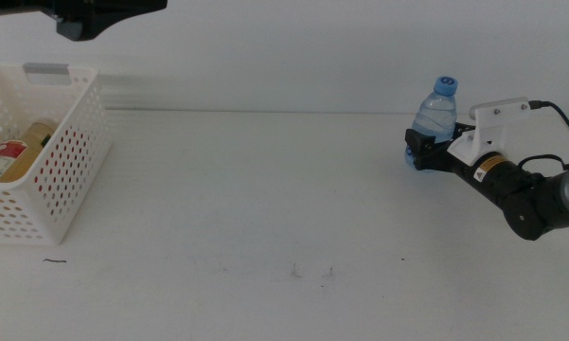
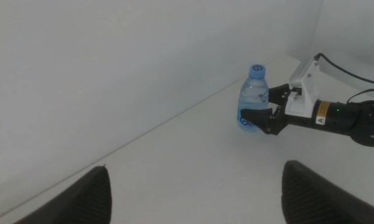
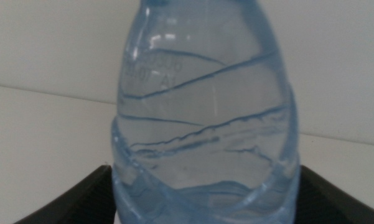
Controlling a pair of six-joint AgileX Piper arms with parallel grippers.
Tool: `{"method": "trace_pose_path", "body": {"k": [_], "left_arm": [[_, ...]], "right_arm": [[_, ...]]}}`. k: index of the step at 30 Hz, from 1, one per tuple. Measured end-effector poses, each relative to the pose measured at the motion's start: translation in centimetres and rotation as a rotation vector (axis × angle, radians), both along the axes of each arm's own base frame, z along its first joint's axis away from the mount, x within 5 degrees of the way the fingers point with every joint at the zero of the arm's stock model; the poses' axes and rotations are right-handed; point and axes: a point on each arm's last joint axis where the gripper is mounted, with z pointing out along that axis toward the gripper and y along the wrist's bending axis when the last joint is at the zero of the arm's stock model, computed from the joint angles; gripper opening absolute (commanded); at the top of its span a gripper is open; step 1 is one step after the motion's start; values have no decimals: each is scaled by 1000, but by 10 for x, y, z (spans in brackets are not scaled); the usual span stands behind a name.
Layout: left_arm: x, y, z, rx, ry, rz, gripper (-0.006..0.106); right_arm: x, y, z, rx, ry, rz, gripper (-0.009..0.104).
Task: Use arms to grab the bottles and put them into the dustbin to the left of the table.
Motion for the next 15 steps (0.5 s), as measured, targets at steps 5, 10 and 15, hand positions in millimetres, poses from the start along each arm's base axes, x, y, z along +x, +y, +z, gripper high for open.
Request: {"method": "trace_pose_path", "body": {"k": [5, 10, 15], "left_arm": [[0, 0, 0, 0, 0, 0, 94], [0, 0, 0, -1, -1, 1, 94], [0, 0, 0, -1, -1, 1, 94]], "right_arm": [[8, 3, -7, 0, 0, 4, 89], [12, 7, -10, -36, -1, 30, 1], [7, 51, 0, -45, 23, 104, -3]]}}
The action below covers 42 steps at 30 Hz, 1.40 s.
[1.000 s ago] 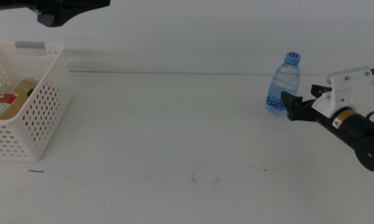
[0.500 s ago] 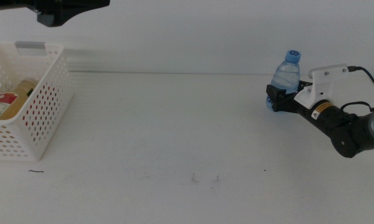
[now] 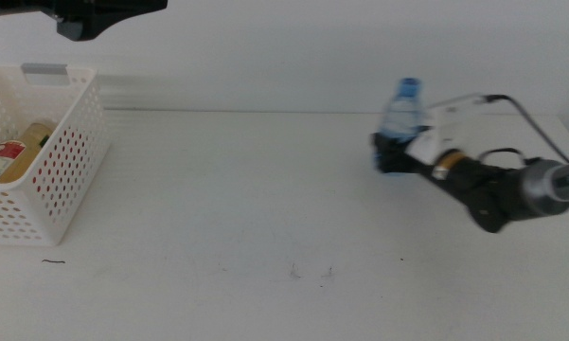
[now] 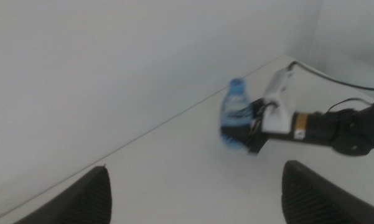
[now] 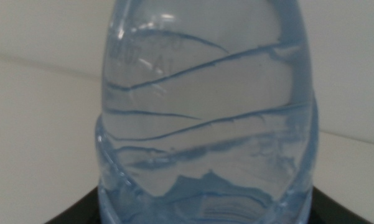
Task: Use arms to grab the bottles and put them into the dustbin to the left of the table.
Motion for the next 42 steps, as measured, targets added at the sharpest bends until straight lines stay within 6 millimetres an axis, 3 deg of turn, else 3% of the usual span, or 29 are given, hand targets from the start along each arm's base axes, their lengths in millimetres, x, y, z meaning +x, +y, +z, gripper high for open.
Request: {"method": "trace_pose_path", "body": {"k": [3, 7, 10, 15, 17, 19, 23, 29, 33, 37, 42], "left_arm": [[0, 0, 0, 0, 0, 0, 94], [0, 0, 0, 0, 0, 0, 94], [0, 0, 0, 0, 0, 0, 94], [0, 0, 0, 1, -1, -1, 94], [0, 0, 0, 1, -1, -1, 94], [0, 0, 0, 1, -1, -1, 94], [0, 0, 0, 1, -1, -1, 94], [0, 0, 0, 1, -1, -1, 94], [0, 0, 0, 3, -2, -1, 94], [0, 0, 0, 3, -2, -1, 94], [0, 0, 0, 6, -3, 0, 94]], "right_arm": [[-4, 53, 9, -36, -2, 123, -3], [-7, 128, 37, -57, -68, 267, -3], [-11, 172, 46, -50, -109, 341, -3], [-16, 213, 21, -65, -89, 406, -1], [-17, 220, 6, -55, -64, 409, 8], [-14, 223, 3, -20, -53, 397, 29], [-13, 224, -1, 50, -2, 365, 94], [-28, 221, -3, -7, 110, 345, 91], [-52, 200, 21, -103, 226, 303, 91], [-97, 163, 71, -121, 295, 258, 91], [-162, 104, 185, -92, 239, 172, 91]]}}
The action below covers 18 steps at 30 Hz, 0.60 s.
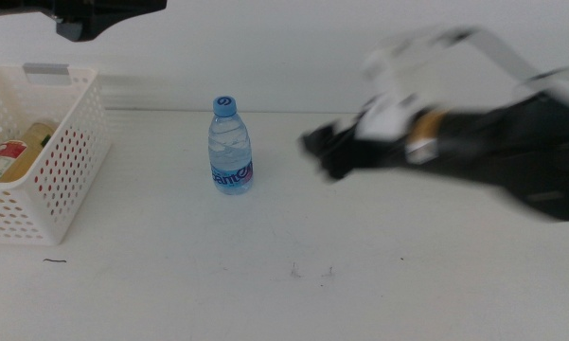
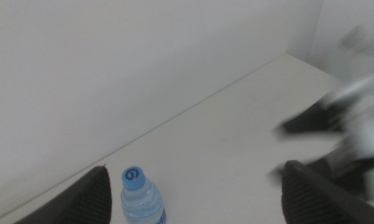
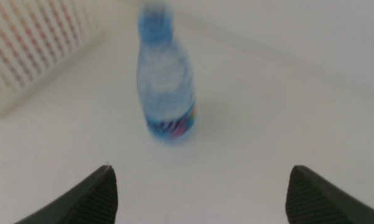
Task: Use arms to grab the bottles and put them into the dustbin to the left of the table.
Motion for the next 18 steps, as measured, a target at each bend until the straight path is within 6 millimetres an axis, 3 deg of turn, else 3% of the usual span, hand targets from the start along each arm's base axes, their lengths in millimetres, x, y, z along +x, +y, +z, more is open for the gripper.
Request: {"method": "trace_pose_path", "body": {"k": [2, 6, 9, 18], "left_arm": [[0, 0, 0, 0, 0, 0, 94], [0, 0, 0, 1, 0, 0, 94], [0, 0, 0, 1, 0, 0, 94], [0, 0, 0, 5, -1, 2, 94]], "right_arm": [[-27, -24, 46, 3, -66, -21, 91], [-62, -57, 101, -9, -148, -51, 91], [-69, -65, 111, -37, -152, -61, 91], [-70, -66, 110, -58, -135, -61, 91]]}}
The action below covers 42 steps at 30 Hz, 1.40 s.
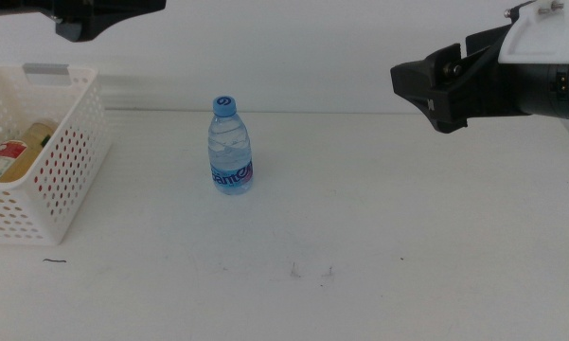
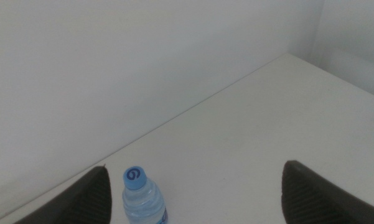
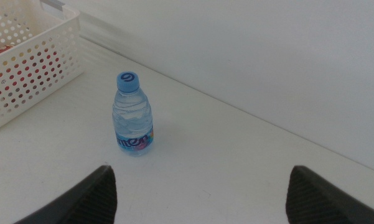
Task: Use arms to grab the bottles and put them into the dustbin to the left of the table.
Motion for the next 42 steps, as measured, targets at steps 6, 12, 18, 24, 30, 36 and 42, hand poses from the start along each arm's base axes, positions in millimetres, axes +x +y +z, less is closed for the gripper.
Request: {"method": "trace_pose_path", "body": {"k": [6, 12, 18, 24, 30, 36, 42], "left_arm": [[6, -1, -26, 30, 5, 105, 94], [-1, -23, -108, -82, -229, 188, 94], [-8, -25, -206, -251, -189, 199, 94], [3, -27, -254, -213, -42, 256, 94], [23, -35, -279, -194, 1, 291, 94], [65, -42, -307, -170, -16, 323, 94], [104, -47, -324, -153, -22, 333, 94]], "right_arm": [[0, 0, 0, -1, 1, -1, 91], [0, 0, 0, -2, 3, -1, 91], [0, 0, 0, -2, 3, -1, 91], [0, 0, 0, 0, 5, -1, 91], [0, 0, 0, 0, 5, -1, 91], [0, 0, 0, 0, 5, -1, 91], [0, 0, 0, 0, 5, -1, 91]]}}
